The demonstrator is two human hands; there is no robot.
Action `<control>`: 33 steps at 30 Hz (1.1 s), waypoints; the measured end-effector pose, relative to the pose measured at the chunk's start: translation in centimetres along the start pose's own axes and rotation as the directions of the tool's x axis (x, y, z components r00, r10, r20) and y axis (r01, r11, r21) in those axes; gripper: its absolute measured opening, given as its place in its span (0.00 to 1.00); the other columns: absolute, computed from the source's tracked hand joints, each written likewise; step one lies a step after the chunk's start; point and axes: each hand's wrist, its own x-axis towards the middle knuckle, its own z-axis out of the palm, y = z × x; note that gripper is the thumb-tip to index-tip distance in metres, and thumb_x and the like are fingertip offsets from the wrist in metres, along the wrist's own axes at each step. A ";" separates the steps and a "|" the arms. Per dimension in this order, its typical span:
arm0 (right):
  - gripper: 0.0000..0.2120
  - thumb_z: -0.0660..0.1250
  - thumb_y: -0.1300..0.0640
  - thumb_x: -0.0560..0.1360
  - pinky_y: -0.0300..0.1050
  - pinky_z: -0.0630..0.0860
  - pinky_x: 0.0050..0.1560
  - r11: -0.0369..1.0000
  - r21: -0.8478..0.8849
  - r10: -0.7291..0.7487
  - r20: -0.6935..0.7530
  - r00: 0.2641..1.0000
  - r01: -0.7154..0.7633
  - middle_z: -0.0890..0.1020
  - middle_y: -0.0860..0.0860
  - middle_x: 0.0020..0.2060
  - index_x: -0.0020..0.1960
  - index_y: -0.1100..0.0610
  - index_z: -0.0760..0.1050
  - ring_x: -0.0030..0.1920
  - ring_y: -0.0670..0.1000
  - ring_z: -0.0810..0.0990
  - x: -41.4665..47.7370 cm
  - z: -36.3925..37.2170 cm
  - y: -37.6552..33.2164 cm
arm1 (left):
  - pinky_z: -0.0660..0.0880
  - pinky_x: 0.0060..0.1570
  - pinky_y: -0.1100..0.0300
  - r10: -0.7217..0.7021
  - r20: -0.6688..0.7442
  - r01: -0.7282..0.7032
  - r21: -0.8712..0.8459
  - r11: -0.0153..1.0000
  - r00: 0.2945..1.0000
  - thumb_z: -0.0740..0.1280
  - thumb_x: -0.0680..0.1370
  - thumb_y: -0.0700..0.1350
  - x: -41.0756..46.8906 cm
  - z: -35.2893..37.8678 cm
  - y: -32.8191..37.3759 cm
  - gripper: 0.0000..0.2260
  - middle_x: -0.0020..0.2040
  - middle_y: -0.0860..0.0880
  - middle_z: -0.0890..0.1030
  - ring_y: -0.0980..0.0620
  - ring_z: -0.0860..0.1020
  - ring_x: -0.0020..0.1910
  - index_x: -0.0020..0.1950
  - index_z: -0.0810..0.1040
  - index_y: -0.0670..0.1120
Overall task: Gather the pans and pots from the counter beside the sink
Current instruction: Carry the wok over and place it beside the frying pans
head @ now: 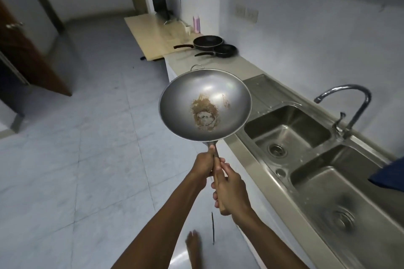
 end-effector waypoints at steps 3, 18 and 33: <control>0.11 0.60 0.39 0.80 0.37 0.78 0.27 0.999 0.033 0.015 0.003 1.000 -0.016 0.85 0.49 0.40 0.60 0.39 0.74 0.29 0.50 0.83 6.5 2.7 -2.3 | 0.80 0.60 0.49 0.011 0.030 -0.013 0.040 0.999 0.999 0.52 0.85 0.59 6.3 -2.5 2.9 0.28 0.51 0.42 0.87 0.44 0.85 0.53 0.53 0.84 0.41; 0.14 0.61 0.42 0.82 0.42 0.79 0.28 0.983 0.176 0.086 -0.149 0.985 -0.059 0.84 0.56 0.39 0.61 0.46 0.78 0.28 0.50 0.80 38.4 15.9 -16.8 | 0.79 0.47 0.59 -0.023 0.212 -0.027 0.230 0.973 0.977 0.51 0.86 0.59 39.5 -12.2 21.2 0.25 0.53 0.45 0.85 0.48 0.83 0.53 0.58 0.81 0.44; 0.14 0.57 0.38 0.81 0.38 0.72 0.22 0.933 0.340 0.277 -0.470 0.838 -0.118 0.82 0.50 0.27 0.58 0.42 0.77 0.21 0.47 0.77 66.0 24.1 -26.0 | 0.76 0.47 0.56 -0.199 0.456 -0.012 0.419 0.908 0.867 0.55 0.86 0.56 66.8 -13.6 35.8 0.22 0.49 0.42 0.84 0.47 0.81 0.47 0.51 0.81 0.41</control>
